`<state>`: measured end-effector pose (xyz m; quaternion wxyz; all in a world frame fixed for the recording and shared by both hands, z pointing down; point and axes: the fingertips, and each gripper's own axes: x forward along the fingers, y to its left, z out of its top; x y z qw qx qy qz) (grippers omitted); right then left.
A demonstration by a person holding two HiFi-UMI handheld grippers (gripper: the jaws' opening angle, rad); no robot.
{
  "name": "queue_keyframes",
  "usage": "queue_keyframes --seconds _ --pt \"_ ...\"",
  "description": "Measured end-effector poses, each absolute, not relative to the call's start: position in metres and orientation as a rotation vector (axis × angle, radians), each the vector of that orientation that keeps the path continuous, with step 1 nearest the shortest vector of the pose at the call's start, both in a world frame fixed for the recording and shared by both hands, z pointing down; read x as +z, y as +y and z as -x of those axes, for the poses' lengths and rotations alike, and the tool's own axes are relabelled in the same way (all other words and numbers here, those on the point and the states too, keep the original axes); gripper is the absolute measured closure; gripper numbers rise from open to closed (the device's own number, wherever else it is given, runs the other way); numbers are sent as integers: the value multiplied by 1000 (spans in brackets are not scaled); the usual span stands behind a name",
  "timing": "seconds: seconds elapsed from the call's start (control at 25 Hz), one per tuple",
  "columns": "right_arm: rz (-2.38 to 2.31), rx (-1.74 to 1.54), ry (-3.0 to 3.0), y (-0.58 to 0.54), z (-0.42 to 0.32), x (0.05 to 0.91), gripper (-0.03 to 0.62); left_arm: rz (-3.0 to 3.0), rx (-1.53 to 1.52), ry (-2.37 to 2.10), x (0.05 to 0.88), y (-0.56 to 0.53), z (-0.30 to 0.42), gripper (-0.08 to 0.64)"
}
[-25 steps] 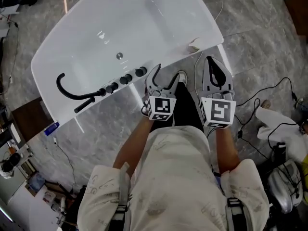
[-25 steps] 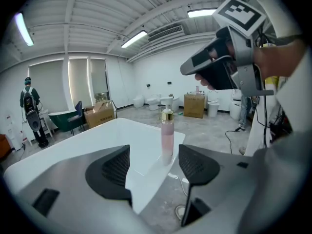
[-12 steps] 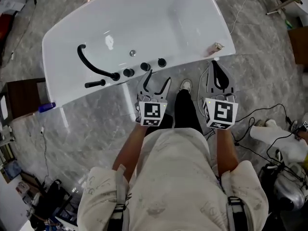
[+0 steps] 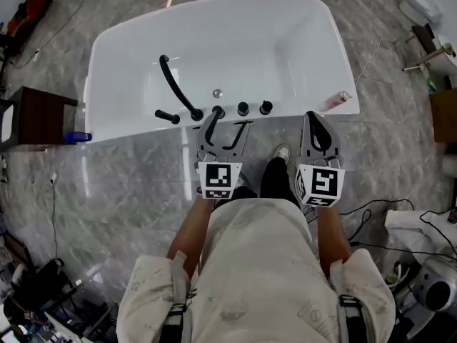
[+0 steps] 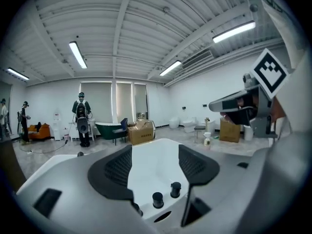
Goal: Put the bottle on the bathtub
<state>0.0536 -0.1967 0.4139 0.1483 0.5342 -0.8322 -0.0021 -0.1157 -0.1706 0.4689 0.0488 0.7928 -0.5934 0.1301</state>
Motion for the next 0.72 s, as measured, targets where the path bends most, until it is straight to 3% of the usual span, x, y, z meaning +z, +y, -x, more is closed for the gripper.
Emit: queue_keyframes --seconds 0.72 --pt "-1591 -193 -2615 -176 18 315 601 -2422 45 -2092 315 -122 203 267"
